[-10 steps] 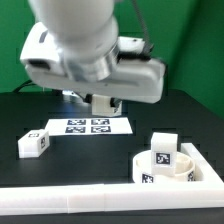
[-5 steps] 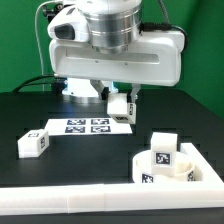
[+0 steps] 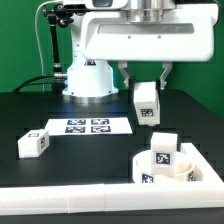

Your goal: Assemble stool

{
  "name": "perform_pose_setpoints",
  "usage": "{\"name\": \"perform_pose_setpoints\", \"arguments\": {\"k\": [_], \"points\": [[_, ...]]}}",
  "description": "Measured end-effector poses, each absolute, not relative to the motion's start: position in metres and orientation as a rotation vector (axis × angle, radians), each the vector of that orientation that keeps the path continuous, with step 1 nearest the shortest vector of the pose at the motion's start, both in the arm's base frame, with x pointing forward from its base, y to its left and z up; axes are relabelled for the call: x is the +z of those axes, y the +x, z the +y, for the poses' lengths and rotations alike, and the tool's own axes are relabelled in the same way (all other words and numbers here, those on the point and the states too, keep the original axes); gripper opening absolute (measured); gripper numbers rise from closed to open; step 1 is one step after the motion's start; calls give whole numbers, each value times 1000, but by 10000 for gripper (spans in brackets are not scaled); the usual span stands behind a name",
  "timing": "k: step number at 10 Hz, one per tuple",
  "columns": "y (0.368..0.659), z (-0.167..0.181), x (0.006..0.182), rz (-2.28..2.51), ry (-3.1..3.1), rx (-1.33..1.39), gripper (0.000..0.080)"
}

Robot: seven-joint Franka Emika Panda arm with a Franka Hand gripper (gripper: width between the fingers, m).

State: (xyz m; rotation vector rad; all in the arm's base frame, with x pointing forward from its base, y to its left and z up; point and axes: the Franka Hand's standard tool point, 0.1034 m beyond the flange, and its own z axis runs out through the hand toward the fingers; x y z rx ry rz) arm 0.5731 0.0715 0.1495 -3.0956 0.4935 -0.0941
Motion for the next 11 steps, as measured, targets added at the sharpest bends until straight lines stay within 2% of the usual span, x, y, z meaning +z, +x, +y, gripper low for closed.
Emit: {"name": "perform_pose_setpoints", "arguments": {"k": [2,5,8,11], "points": [[574,83,148,476,-3067,-236,334],[574,84,147,469,-3066,-240,334],[590,90,150,151,-3151,-271,334],[593,92,151,150,-3150,-270,334]]}}
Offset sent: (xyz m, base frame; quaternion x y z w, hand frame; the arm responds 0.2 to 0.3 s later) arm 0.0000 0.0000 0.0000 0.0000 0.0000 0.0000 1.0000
